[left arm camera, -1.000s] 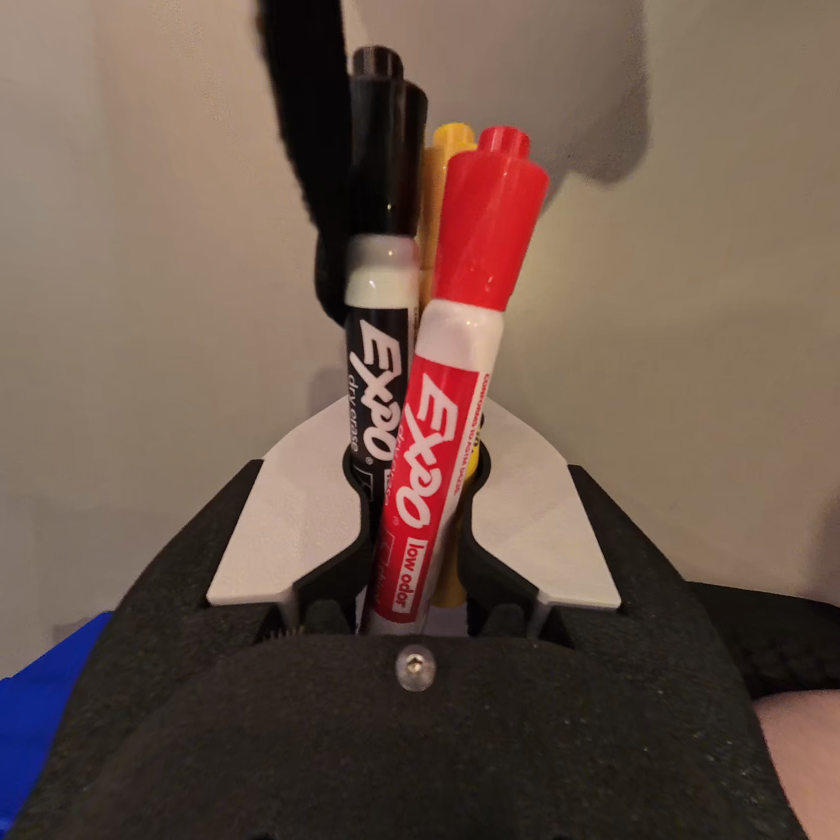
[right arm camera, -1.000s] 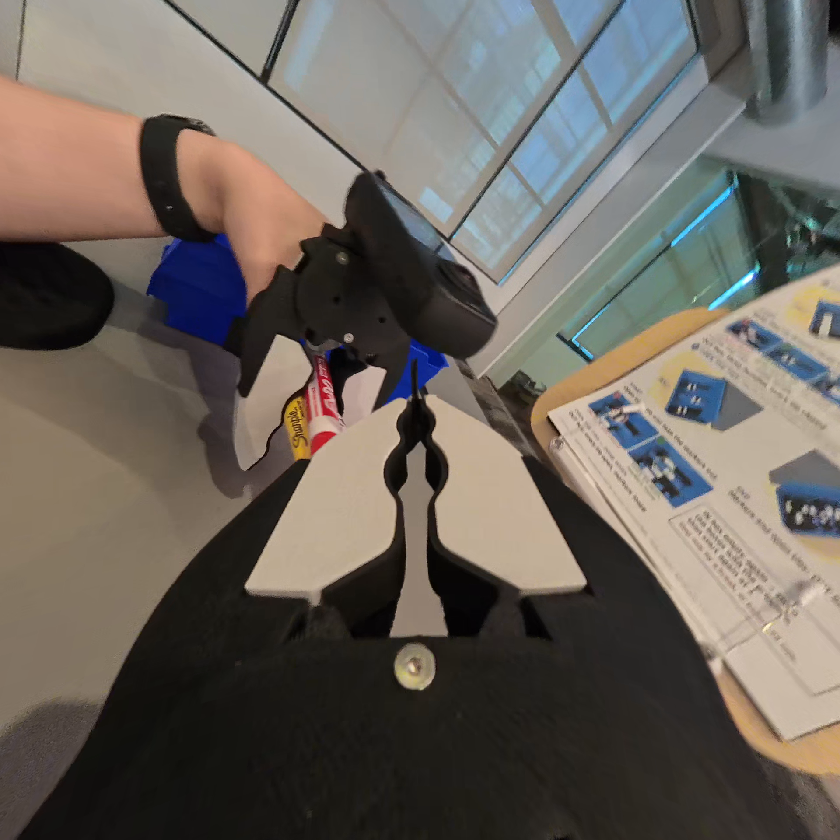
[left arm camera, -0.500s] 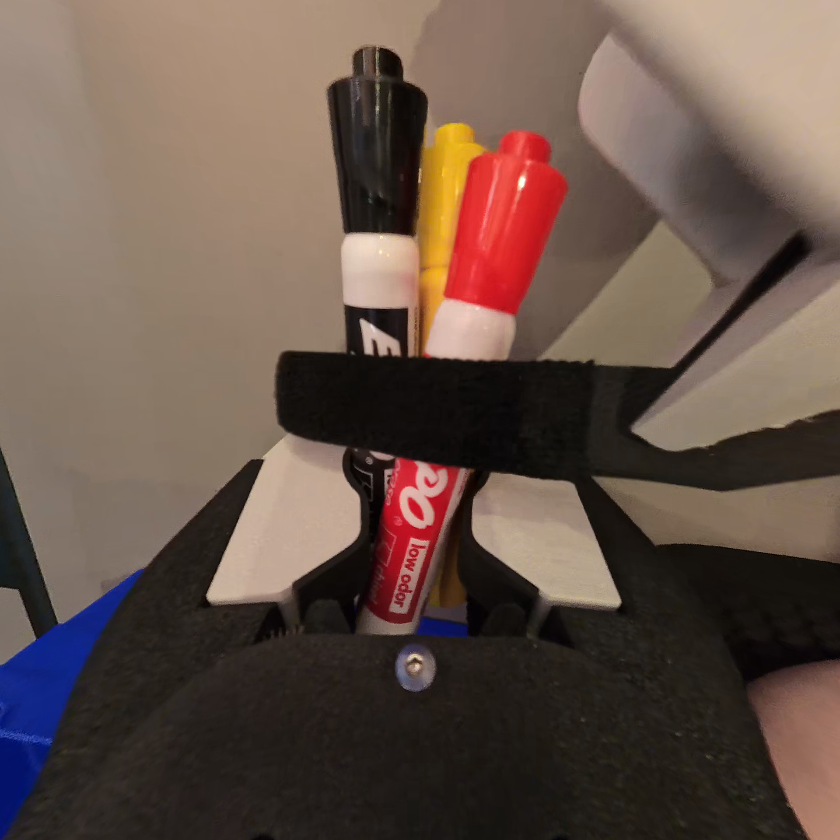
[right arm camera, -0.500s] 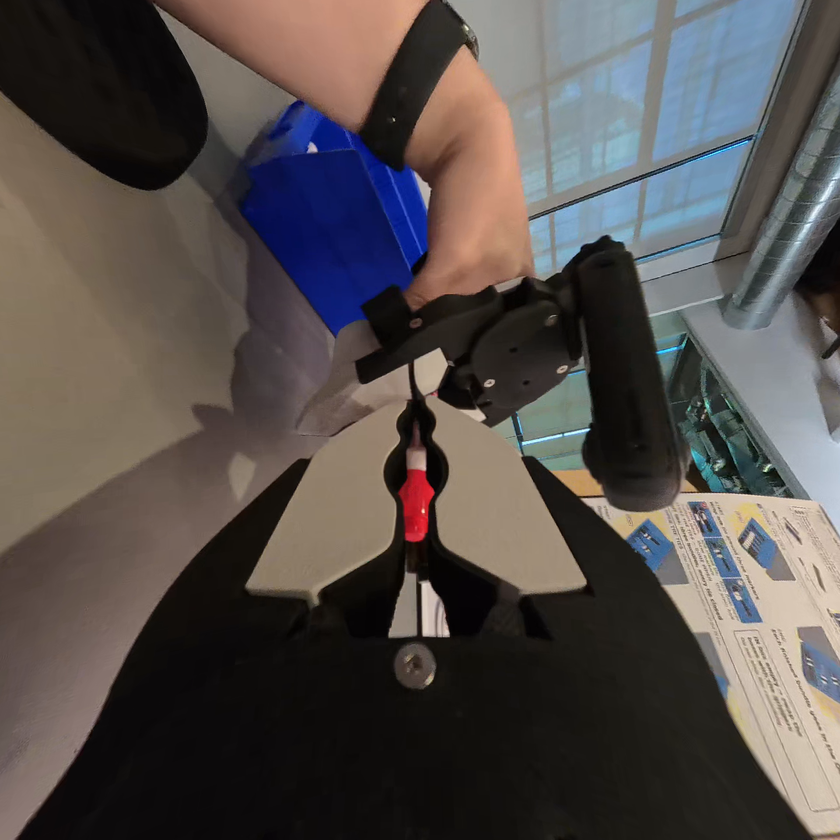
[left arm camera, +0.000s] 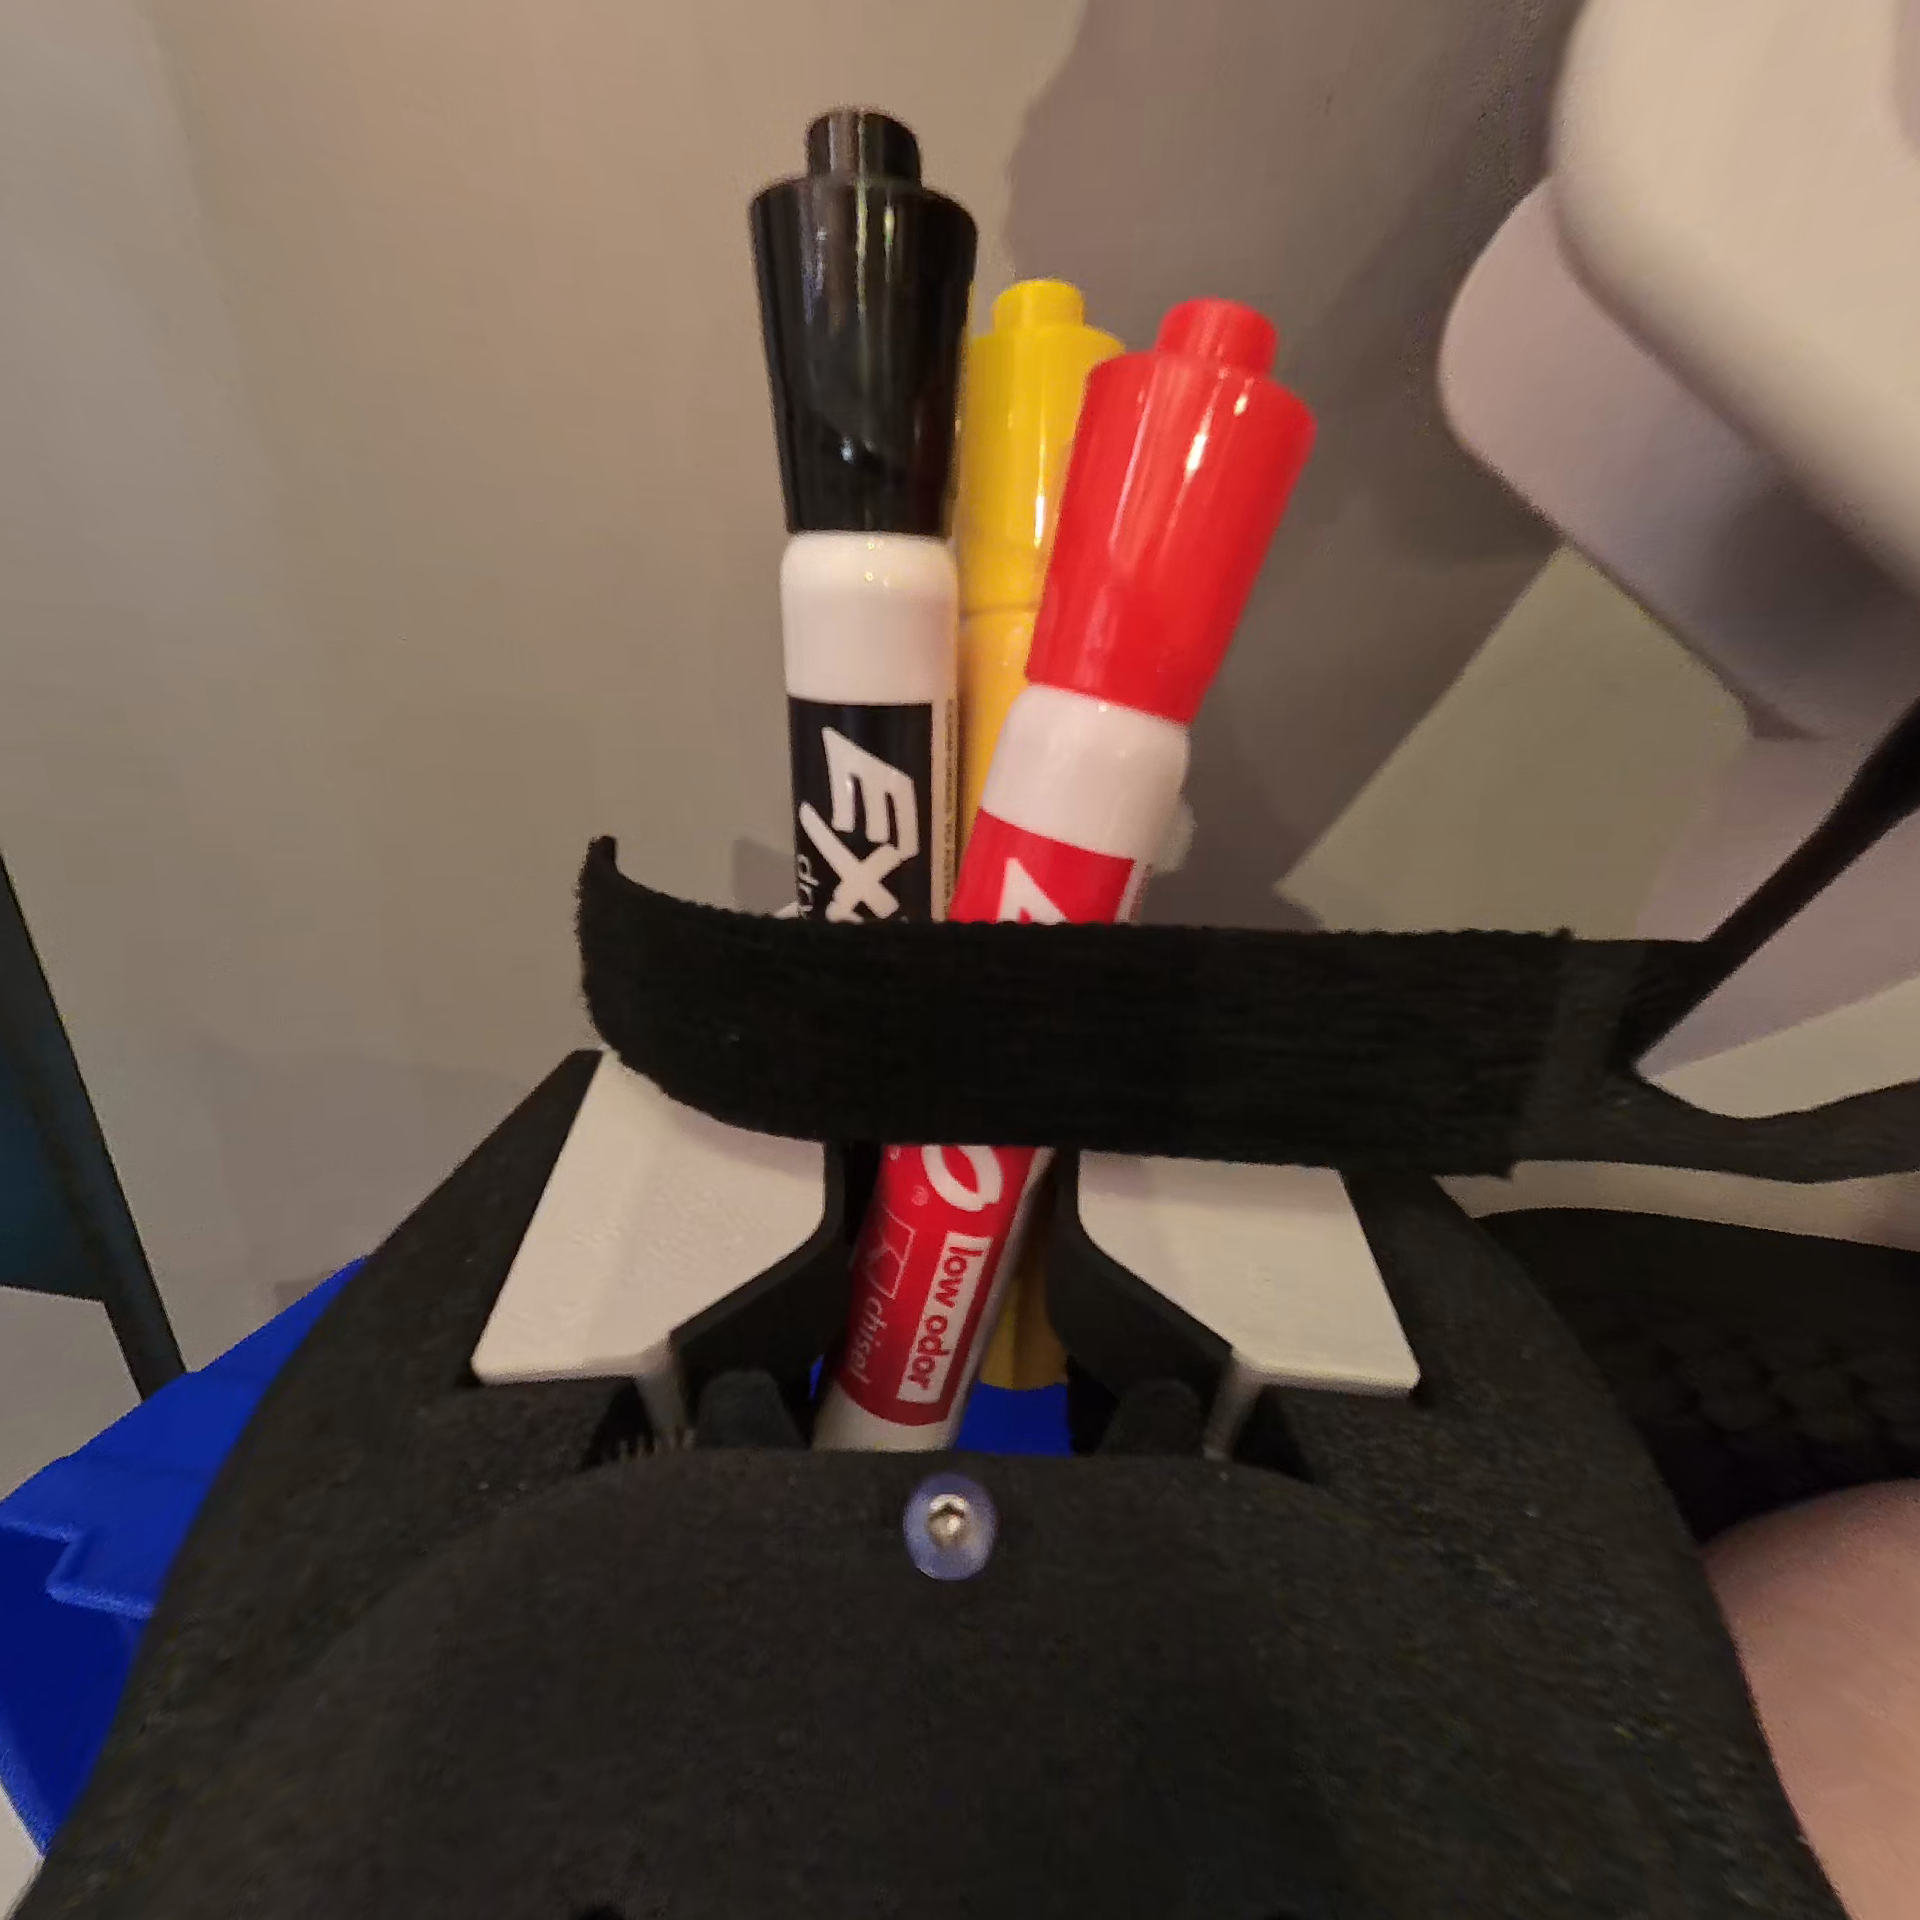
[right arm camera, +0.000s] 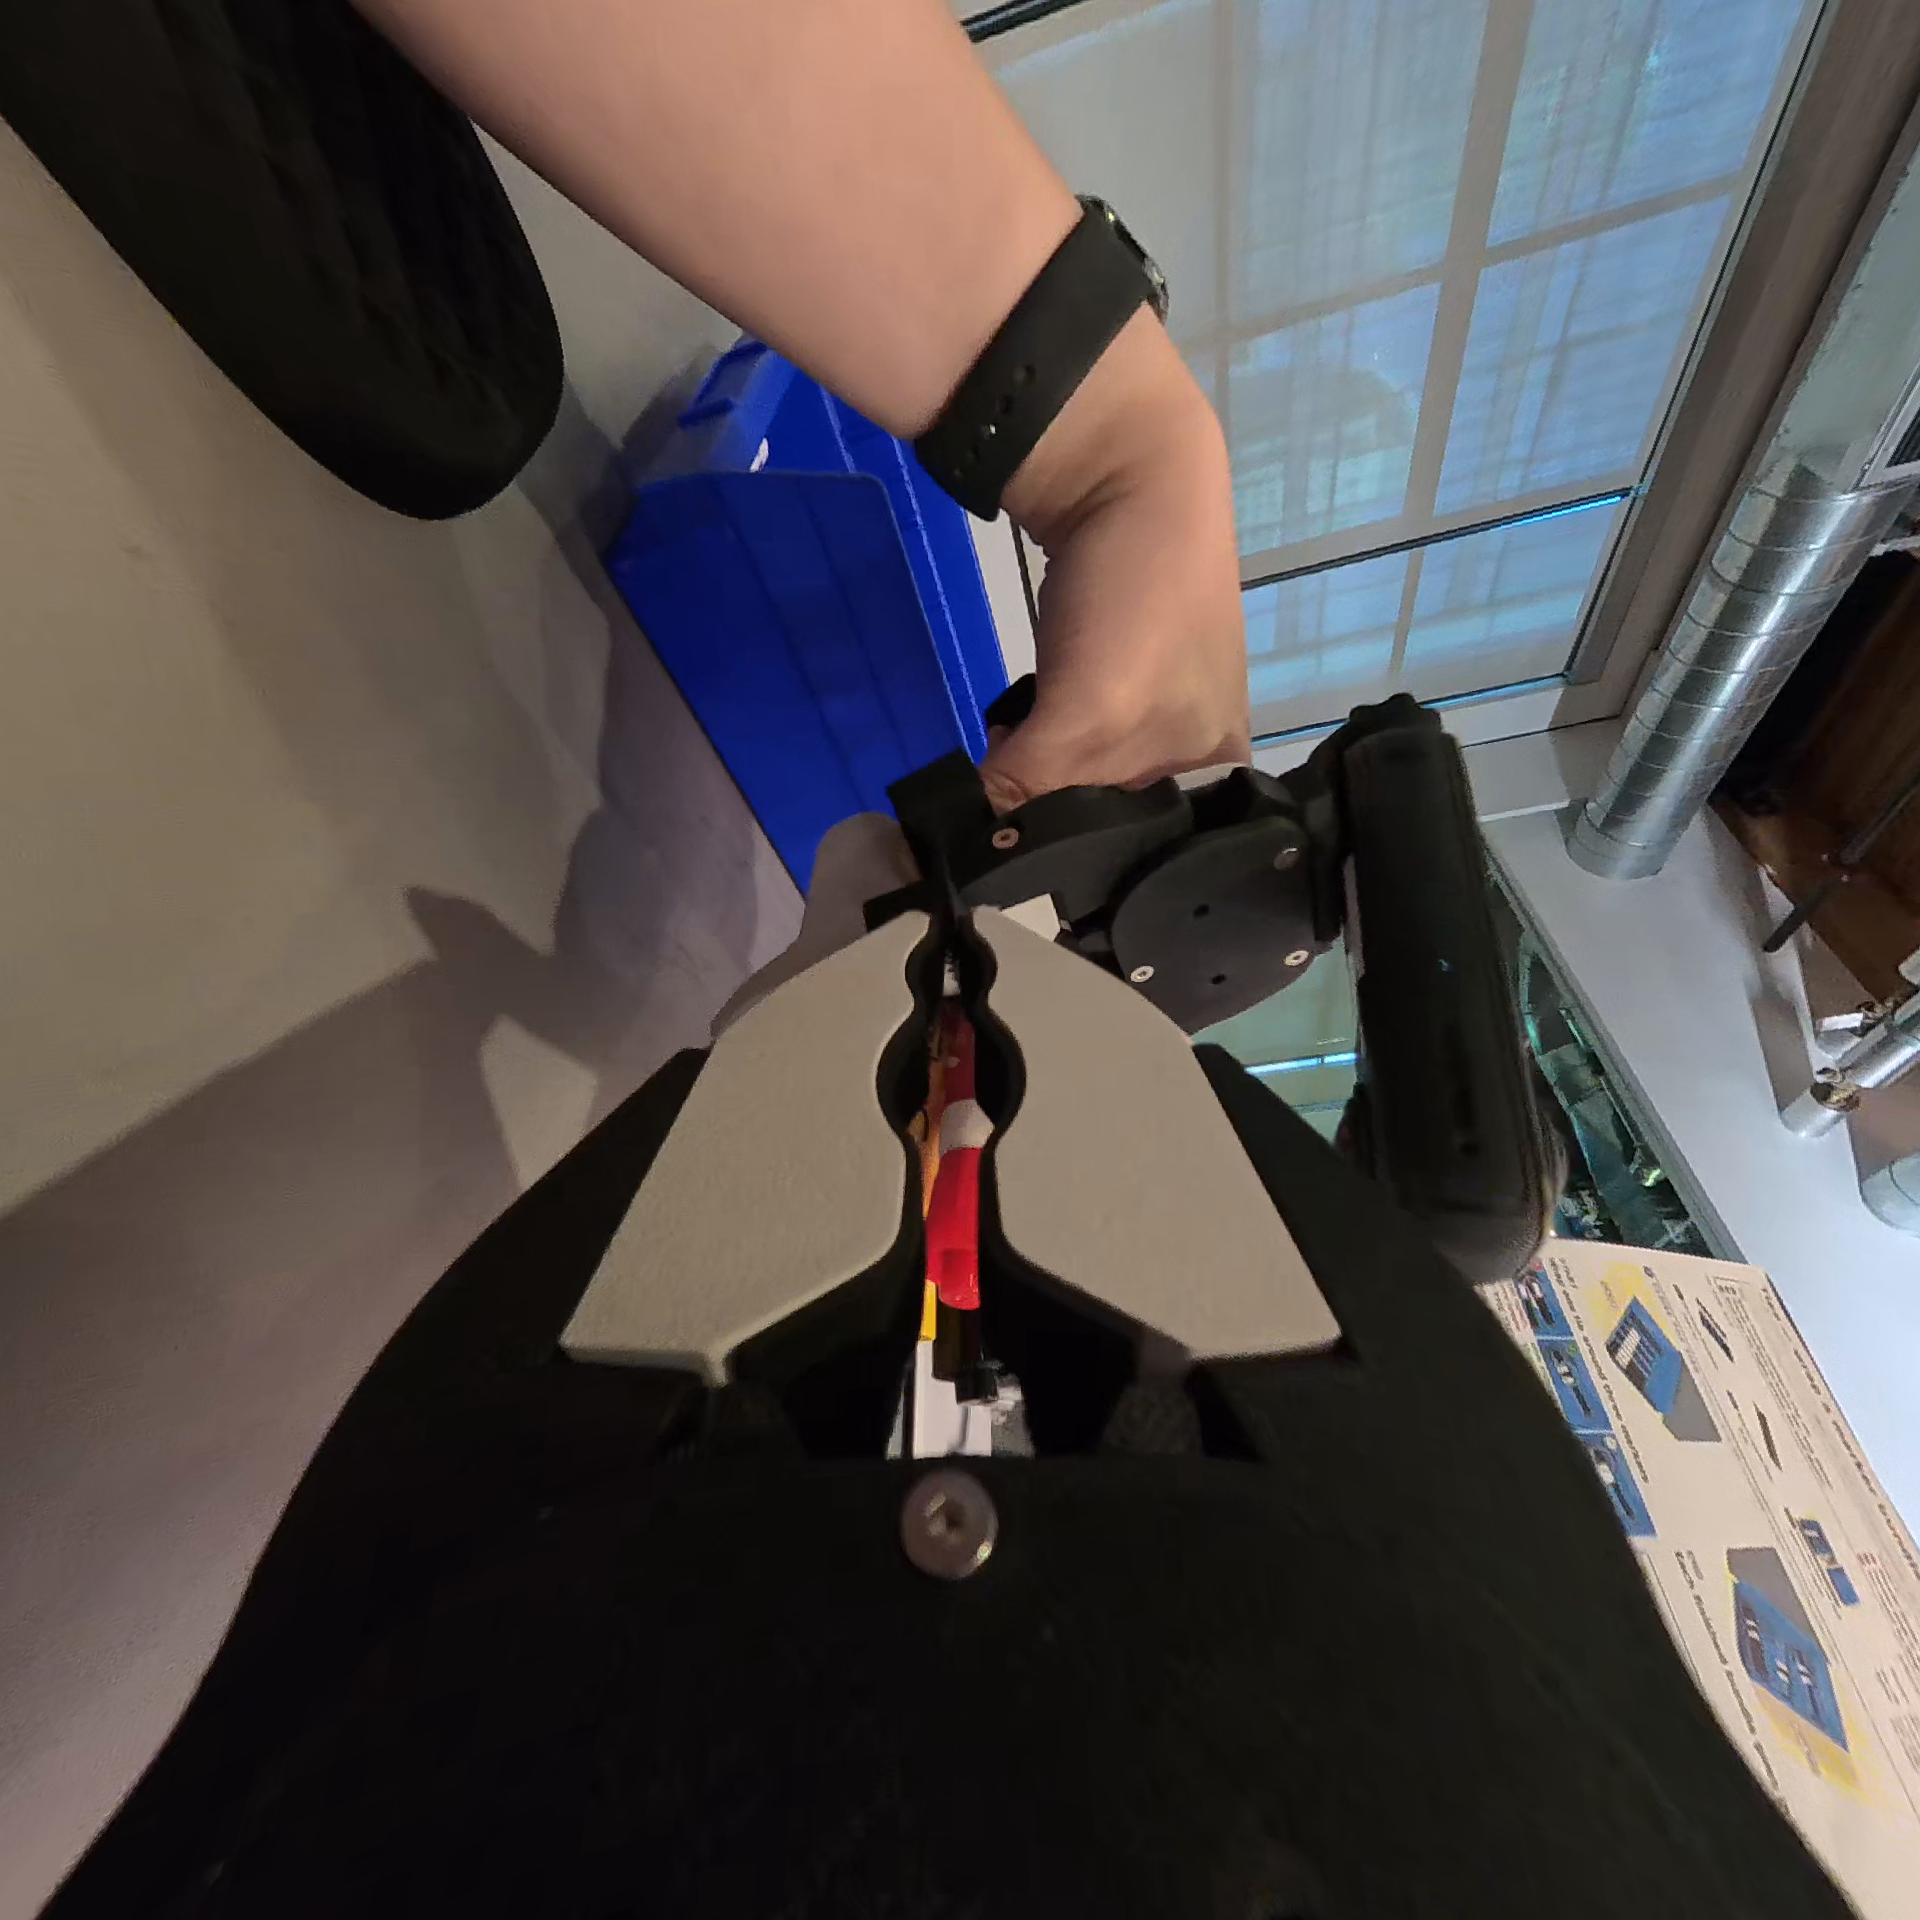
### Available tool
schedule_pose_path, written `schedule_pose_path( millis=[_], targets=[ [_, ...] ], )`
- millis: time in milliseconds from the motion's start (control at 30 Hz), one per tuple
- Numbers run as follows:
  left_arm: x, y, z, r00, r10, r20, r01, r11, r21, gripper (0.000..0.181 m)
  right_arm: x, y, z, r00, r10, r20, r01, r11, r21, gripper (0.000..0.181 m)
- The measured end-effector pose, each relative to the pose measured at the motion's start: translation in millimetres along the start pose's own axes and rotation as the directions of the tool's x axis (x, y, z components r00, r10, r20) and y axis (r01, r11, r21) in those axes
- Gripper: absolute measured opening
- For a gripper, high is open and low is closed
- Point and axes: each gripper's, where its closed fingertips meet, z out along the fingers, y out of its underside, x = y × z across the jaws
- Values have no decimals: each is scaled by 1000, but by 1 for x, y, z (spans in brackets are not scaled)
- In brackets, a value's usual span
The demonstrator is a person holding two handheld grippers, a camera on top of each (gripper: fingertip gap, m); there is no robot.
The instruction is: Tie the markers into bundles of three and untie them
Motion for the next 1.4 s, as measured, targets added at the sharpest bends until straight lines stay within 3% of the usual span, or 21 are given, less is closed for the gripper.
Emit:
schedule_pose_path(
  millis=[867, 1400],
  targets=[
    [5, -6, -13, 999, 24, -26, -21, 995, 95, 43, 0, -4, -1, 1000, -31, 1, 31, 999, 7, 10],
    [9, -10, -20, 999, 32, -45, -25, 990, 138, 42, 0, -25, 1, 1000, -5, 16, 3, 998, 71, 18]
  ],
)
